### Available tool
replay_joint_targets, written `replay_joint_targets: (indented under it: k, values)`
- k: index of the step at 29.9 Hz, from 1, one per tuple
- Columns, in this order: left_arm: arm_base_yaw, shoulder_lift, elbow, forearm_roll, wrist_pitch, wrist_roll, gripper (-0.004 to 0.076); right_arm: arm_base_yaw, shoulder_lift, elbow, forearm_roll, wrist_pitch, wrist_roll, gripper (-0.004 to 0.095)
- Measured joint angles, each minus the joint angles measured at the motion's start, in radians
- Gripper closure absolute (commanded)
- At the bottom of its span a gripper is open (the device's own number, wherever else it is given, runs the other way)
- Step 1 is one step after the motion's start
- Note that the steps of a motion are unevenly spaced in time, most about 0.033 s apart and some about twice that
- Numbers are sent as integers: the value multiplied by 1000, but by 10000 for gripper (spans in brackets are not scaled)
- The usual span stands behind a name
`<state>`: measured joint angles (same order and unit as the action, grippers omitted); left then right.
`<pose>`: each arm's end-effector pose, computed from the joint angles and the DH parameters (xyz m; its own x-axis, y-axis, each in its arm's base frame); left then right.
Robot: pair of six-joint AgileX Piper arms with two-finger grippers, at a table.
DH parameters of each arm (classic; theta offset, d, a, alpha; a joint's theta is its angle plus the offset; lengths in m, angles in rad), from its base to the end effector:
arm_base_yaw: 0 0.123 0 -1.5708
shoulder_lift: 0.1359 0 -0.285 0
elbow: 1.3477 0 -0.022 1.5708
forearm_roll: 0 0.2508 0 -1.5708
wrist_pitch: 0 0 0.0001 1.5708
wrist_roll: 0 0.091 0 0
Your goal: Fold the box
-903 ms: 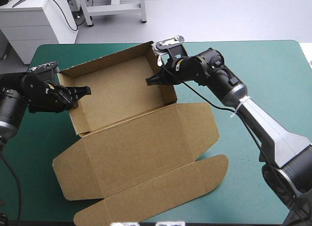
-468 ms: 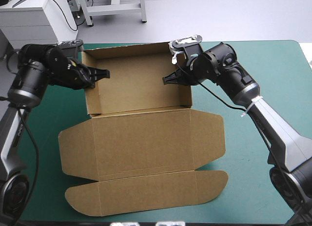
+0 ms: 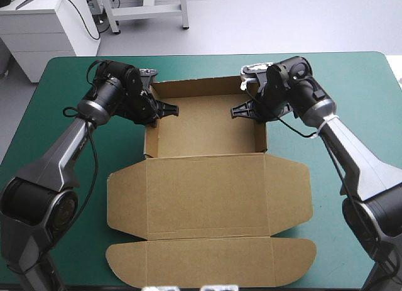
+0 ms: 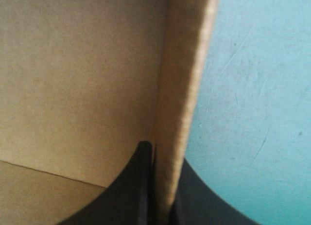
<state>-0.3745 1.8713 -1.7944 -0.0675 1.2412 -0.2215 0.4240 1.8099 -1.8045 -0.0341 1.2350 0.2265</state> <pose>0.3713 -0.1522 0.3202 -0.9441 0.1127 -0.3097 0.1622 0.9769 -0.1389 0.3561 0.1575 0.3474 -0.8991 -0.1716 -0.4026 -0.2121 0.9755 0.0579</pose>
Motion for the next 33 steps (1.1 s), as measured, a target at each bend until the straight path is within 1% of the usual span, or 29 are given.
replay_joint_targets:
  k: [7, 17, 19, 21, 22, 24, 26, 28, 31, 33]
  values:
    - [-1, 88, 0, -34, 1, 10, 732, 0, 29, 134, 8, -30, 7, 922]
    - [0, 145, -5, -46, 0, 45, 730, -6, 81, 133, 23, -51, 8, 922]
    - [0, 150, -7, -45, 0, 45, 715, -10, 86, 130, 28, -56, 7, 920]
    - [0, 150, -7, -45, 0, 58, 665, -10, 91, 119, 25, -49, 6, 897]
    - [0, 151, -7, -45, 0, 66, 629, -10, 94, 114, 23, -43, 3, 864]
    - [-3, 152, -7, -44, 0, 94, 547, -10, 99, 102, 16, -26, -1, 765]
    - [-7, 153, -7, -44, 0, 122, 457, -6, 106, 85, 3, -12, -8, 636]
    - [-13, 153, -7, -52, -4, 135, 375, -1, 110, 75, -12, 5, -5, 528]
    - [-17, 157, -20, -79, -3, 144, 262, 5, 113, 54, -26, 7, 6, 406]
    - [-20, 162, -38, -103, -3, 146, 227, 7, 113, 39, -38, 7, 19, 360]
